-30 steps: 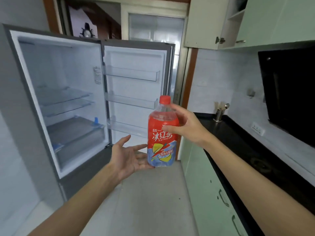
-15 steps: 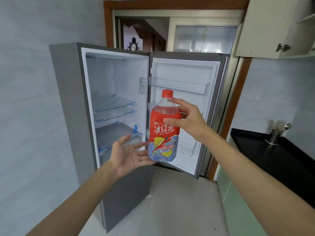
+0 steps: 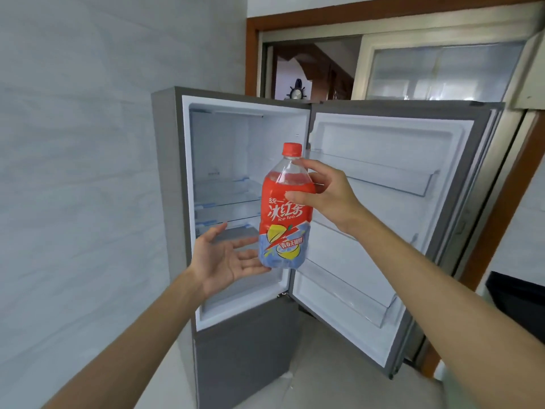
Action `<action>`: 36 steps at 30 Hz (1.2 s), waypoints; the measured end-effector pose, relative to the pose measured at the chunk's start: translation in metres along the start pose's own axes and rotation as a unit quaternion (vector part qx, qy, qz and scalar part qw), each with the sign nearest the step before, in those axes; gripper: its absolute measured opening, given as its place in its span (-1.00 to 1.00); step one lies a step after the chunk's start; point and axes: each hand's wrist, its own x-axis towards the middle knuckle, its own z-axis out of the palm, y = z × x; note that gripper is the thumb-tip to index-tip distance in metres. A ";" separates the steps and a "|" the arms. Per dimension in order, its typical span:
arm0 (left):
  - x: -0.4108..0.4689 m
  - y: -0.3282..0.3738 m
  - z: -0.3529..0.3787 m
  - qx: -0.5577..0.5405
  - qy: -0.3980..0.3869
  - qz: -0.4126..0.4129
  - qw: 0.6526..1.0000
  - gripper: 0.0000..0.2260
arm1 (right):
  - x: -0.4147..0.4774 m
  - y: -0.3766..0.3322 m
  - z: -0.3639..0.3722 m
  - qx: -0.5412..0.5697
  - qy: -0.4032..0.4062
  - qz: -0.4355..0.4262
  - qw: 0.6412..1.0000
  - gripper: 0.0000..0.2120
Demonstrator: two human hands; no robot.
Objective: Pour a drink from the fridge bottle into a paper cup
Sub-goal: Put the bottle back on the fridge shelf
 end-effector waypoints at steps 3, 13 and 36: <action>0.015 0.006 0.004 -0.007 0.018 0.014 1.000 -0.34 | 0.023 0.011 -0.008 0.015 -0.021 -0.015 1.000 -0.43; 0.059 0.019 -0.010 0.001 0.038 0.024 0.999 -0.29 | 0.071 0.052 -0.015 0.034 -0.054 -0.022 0.998 -0.36; 0.237 0.154 -0.128 -0.041 0.065 0.050 0.996 -0.34 | 0.290 0.161 0.036 0.052 -0.060 -0.014 0.997 -0.47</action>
